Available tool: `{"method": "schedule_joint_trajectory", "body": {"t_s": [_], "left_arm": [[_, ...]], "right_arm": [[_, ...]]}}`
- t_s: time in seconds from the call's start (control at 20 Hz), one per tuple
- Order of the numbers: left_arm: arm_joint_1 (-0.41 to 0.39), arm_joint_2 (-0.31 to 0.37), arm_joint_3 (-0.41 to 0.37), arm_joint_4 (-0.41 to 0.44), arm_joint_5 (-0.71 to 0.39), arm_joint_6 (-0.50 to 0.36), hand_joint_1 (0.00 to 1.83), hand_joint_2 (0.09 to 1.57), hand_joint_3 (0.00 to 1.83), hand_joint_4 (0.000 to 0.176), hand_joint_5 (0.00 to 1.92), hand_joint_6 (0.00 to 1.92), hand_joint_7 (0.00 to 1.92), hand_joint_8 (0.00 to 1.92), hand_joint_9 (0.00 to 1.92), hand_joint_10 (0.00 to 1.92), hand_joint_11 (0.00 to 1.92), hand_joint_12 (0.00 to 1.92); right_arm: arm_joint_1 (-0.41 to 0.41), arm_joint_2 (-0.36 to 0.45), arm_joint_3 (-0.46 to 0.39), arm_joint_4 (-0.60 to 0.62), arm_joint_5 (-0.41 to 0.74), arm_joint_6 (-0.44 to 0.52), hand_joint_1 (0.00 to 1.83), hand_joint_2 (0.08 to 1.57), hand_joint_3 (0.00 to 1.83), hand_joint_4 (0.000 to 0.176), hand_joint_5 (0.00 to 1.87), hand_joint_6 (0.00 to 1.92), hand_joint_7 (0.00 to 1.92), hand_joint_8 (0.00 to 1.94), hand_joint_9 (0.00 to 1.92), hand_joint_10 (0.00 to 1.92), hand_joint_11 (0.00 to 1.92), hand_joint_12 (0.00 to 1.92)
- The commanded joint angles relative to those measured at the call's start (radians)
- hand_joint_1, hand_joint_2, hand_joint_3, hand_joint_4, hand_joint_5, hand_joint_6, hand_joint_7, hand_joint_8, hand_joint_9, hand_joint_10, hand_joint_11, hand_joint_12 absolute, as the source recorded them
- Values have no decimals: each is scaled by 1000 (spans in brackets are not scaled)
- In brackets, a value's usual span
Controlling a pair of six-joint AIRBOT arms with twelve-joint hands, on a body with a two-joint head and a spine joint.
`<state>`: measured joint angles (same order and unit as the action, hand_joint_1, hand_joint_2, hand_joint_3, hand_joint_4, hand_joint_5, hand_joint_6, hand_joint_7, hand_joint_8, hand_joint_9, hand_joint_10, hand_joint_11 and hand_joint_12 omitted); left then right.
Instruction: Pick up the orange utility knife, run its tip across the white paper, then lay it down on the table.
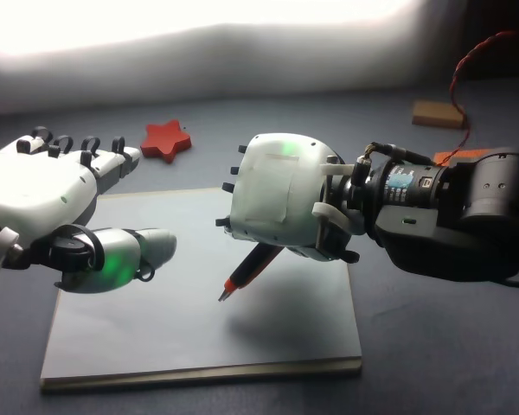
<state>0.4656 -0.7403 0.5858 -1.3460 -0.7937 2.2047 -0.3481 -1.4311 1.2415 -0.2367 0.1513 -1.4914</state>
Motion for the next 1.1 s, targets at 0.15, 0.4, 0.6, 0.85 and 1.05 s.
{"method": "schedule_joint_trajectory", "body": {"t_s": [0.15, 0.4, 0.6, 0.85, 1.05], "left_arm": [[-4, 1, 2, 64, -59, -6, 0, 1248, 1, 44, 72, 6, 174, 3, 211, 1, 0, 747], [-1, 0, 2, 64, -59, -7, 1, 1250, 0, 43, 76, 6, 180, 8, 219, 9, 0, 773], [3, 0, 3, 64, -60, -7, 15, 1246, 0, 43, 83, 5, 175, 2, 226, 6, 0, 819], [2, 0, 0, 64, -60, -7, 0, 1247, 0, 45, 81, 3, 170, 3, 214, 1, 0, 788], [1, 0, 0, 64, -63, -14, 5, 1247, 0, 44, 92, 3, 175, 1, 211, 3, 0, 768]], "right_arm": [[-7, -1, 2, -21, 103, -14, 1450, 1220, 3, 176, 1263, 1921, 1459, 1941, 1562, 1921, 1619, 1921], [-18, 17, 3, -50, 99, -8, 1450, 1218, 1, 176, 1271, 1921, 1454, 1941, 1559, 1921, 1607, 1921], [-30, 38, 4, -65, 109, 1, 1470, 1211, 0, 176, 1249, 1921, 1458, 1941, 1559, 1921, 1610, 1921], [-46, 73, 4, -66, 123, 11, 1460, 1213, 0, 176, 1238, 1921, 1456, 1941, 1556, 1921, 1608, 1921], [-61, 100, 5, -66, 132, 17, 1445, 1221, 3, 176, 1235, 1921, 1449, 1941, 1549, 1921, 1605, 1921]]}}
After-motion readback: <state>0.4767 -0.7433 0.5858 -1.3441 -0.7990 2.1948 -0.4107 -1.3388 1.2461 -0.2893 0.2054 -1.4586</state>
